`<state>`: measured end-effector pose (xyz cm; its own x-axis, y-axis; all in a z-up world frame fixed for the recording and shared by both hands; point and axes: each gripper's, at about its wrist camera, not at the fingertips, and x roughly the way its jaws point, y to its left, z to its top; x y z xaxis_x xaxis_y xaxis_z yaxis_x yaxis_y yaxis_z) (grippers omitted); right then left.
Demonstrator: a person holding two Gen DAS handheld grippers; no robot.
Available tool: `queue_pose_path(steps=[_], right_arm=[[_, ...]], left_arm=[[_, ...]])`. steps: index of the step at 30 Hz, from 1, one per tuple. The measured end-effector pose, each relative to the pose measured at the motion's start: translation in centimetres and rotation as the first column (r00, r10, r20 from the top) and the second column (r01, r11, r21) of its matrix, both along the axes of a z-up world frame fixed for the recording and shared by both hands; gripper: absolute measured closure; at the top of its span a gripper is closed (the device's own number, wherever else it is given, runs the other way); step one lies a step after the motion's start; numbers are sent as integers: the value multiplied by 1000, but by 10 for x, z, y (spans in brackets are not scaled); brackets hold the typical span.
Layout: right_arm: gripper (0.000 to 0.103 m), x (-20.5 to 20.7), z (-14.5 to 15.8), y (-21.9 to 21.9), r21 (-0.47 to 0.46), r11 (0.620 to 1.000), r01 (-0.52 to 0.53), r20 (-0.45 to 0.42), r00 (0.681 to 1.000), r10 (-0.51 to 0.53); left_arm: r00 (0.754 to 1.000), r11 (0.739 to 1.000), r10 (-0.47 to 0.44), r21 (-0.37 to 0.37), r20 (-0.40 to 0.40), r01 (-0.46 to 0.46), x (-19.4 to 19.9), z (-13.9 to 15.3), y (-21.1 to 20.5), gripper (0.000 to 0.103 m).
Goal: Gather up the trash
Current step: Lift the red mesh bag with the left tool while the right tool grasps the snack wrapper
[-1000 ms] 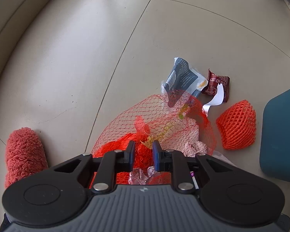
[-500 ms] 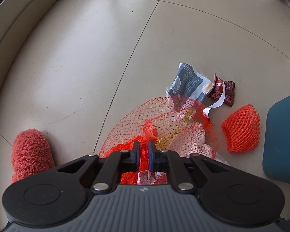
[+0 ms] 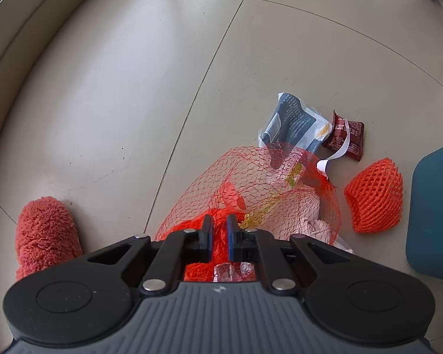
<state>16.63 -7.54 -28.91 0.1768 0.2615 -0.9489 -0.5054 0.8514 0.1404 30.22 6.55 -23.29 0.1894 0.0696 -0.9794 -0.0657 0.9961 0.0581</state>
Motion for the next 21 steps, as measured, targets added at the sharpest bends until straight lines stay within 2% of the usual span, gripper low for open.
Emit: queue_pose_path(steps=[1,2,5,10,13,21], right_arm=[[50,0,-1,0,-2,1000,2,2,1000,-2],[58,-1,-1,1,0,1000,-3,5,1000,3],[72,-1,4,1,-5,1000,-17,18,1000,17],[75,-7,27,-3,-5,1000,-6,44,999,6],[75,-11,56,-7,11,1000,1,65,998,-2],[75,-33,156,-29,53,999,-5,154,988,-3]], left_arm=[[1000,1000,2,1,-1,-2,0,-1,1,94],[1000,1000,3,1,0,-3,0,-1,1,94],[1000,1000,6,2,5,-6,-1,2,2,94],[1000,1000,8,9,22,-8,-5,20,1,96],[999,1000,3,14,46,-4,-10,44,0,97],[983,999,-38,-5,179,39,-36,141,-6,97]])
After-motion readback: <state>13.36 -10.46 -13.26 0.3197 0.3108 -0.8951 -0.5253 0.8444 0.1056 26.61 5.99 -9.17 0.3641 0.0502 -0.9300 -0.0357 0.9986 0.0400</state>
